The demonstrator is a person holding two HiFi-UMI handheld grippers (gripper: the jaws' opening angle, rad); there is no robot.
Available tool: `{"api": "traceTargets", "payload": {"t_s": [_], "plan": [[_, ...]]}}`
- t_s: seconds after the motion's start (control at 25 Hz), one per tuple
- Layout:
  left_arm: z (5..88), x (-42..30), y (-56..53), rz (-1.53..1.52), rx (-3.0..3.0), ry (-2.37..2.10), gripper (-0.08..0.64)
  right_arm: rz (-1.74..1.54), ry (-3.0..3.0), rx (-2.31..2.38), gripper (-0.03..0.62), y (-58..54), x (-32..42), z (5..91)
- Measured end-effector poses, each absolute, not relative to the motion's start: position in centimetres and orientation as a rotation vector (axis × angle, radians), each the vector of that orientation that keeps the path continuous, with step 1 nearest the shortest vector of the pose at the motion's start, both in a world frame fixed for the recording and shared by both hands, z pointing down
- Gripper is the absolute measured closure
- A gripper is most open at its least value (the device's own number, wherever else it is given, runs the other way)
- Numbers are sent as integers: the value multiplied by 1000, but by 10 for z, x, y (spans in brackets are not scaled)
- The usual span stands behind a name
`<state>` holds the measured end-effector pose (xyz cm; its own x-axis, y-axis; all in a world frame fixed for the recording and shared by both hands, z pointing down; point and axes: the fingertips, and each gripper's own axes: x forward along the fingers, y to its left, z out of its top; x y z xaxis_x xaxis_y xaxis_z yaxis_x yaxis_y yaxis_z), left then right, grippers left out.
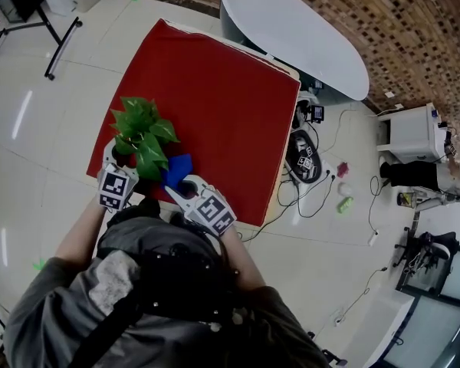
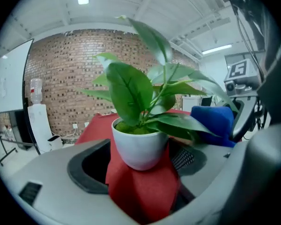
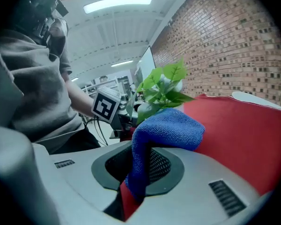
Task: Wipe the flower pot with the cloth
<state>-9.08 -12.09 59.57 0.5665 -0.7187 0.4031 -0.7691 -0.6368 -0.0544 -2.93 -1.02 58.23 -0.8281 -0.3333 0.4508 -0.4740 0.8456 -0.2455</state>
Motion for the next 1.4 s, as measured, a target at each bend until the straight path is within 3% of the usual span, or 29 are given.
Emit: {"api": "traceTargets", "payload": {"t_s": [0.36,0.96,1.4], "plan": [[600,-73,-137,599,2688,-1190,150,495,-2548,837,515,-70,53,586],[604,-80,-154,639,2880,-708,155,363,-2558,565,515,-166,-17,599],[608,-54,-163,620,2967,-338,149,440,-2526,647,515,-191,2,604]]}}
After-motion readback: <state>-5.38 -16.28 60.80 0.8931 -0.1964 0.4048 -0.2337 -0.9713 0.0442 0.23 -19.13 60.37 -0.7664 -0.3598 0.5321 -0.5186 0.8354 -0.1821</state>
